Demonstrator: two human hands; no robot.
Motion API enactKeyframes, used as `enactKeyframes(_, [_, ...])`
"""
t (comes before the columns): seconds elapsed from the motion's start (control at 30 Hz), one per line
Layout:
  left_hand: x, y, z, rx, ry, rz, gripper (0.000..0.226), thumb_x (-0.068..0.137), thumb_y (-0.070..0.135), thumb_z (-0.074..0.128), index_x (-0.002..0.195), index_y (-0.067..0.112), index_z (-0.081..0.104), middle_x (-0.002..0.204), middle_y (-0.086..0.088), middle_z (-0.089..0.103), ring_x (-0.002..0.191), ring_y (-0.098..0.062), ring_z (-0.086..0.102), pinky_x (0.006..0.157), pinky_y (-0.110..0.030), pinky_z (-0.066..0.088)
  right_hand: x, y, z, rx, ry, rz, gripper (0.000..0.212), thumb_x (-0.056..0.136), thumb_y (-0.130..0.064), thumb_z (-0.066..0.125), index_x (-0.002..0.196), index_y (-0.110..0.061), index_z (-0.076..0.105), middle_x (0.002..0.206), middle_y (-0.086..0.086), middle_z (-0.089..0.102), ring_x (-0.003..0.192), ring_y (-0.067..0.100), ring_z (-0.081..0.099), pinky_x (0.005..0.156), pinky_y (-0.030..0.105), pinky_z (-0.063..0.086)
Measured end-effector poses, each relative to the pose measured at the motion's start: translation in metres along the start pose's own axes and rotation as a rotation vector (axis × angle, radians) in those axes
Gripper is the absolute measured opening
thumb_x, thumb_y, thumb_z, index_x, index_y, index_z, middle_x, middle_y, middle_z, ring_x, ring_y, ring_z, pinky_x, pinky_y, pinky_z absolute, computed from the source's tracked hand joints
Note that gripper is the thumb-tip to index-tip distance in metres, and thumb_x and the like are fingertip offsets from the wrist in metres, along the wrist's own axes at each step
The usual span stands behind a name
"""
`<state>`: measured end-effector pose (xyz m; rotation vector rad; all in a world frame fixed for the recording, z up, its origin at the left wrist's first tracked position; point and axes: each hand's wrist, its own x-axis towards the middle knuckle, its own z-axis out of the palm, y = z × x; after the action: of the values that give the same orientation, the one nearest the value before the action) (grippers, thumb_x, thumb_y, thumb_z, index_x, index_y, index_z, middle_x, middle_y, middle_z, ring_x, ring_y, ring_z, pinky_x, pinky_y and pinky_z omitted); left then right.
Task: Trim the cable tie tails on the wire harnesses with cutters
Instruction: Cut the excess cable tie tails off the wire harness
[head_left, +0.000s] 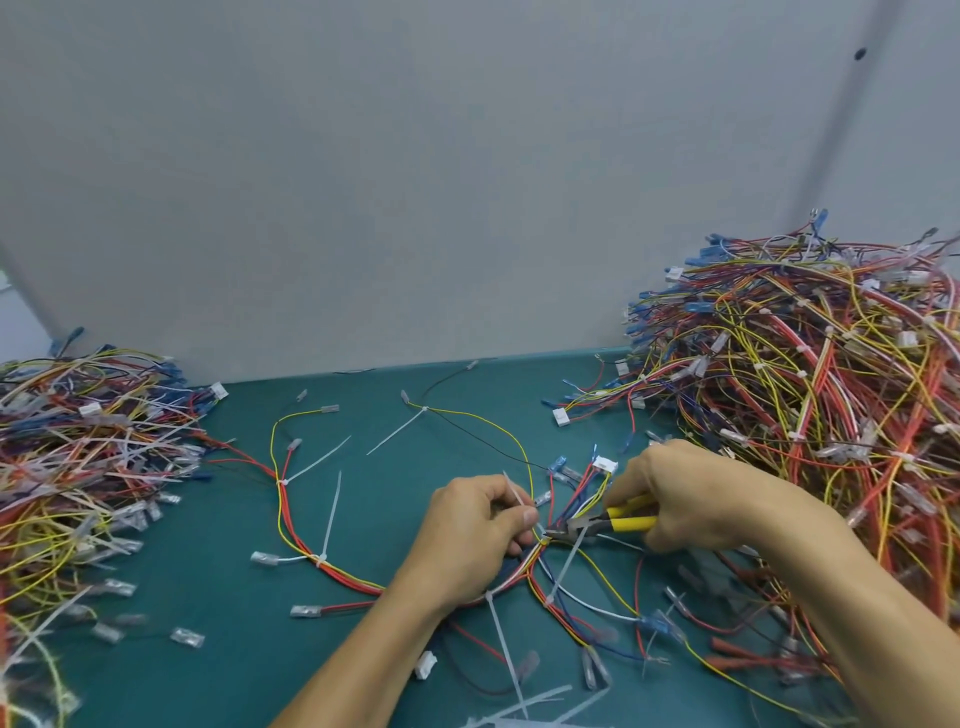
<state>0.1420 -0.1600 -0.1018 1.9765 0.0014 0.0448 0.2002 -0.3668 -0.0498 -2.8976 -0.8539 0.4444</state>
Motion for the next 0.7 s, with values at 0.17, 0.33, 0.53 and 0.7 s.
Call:
enactKeyframes(0.17, [0.0002,0.0009,0.0003,0.004,0.003,0.0,0.023,0.088,0.003,0.063,0.07,0.018,0.063,0.059,0.003,0.064,0.049,-0.005,0.056,0.055,-0.013,0.046,0.0001,-0.0005,0.0,-0.006,0.005,-0.002,0.033,0.065,-0.019,0.064,0.057,-0.048,0.053,0.07,-0.005,0.061,0.067,0.012,0.052,0.065,0.033,0.05])
enactKeyframes(0.33, [0.0001,0.0006,0.0002,0.005,0.004,-0.001,0.02,0.088,0.003,0.063,0.072,0.015,0.063,0.06,0.002,0.065,0.05,-0.005,0.056,0.055,-0.013,0.046,0.0014,0.0009,0.0023,0.003,0.022,-0.032,0.024,0.065,-0.017,0.065,0.069,-0.04,0.059,0.082,-0.002,0.066,0.078,0.015,0.059,0.072,0.033,0.053])
enactKeyframes(0.53, [0.0001,0.0006,-0.0004,0.011,0.008,-0.008,0.021,0.088,0.003,0.062,0.071,0.016,0.063,0.061,0.002,0.065,0.051,-0.007,0.057,0.056,-0.014,0.047,0.0047,0.003,0.0052,0.009,0.055,-0.052,0.031,0.068,-0.017,0.067,0.093,-0.035,0.069,0.082,-0.012,0.062,0.079,0.01,0.057,0.074,0.03,0.051])
enactKeyframes(0.7, [-0.0003,0.0017,-0.0003,0.007,0.003,-0.016,0.022,0.089,0.002,0.061,0.071,0.015,0.062,0.061,0.002,0.064,0.05,-0.005,0.056,0.055,-0.012,0.046,0.0046,0.0047,0.0061,0.014,0.036,-0.054,0.032,0.067,-0.017,0.065,0.096,-0.03,0.069,0.087,0.0,0.067,0.081,0.018,0.061,0.074,0.035,0.053])
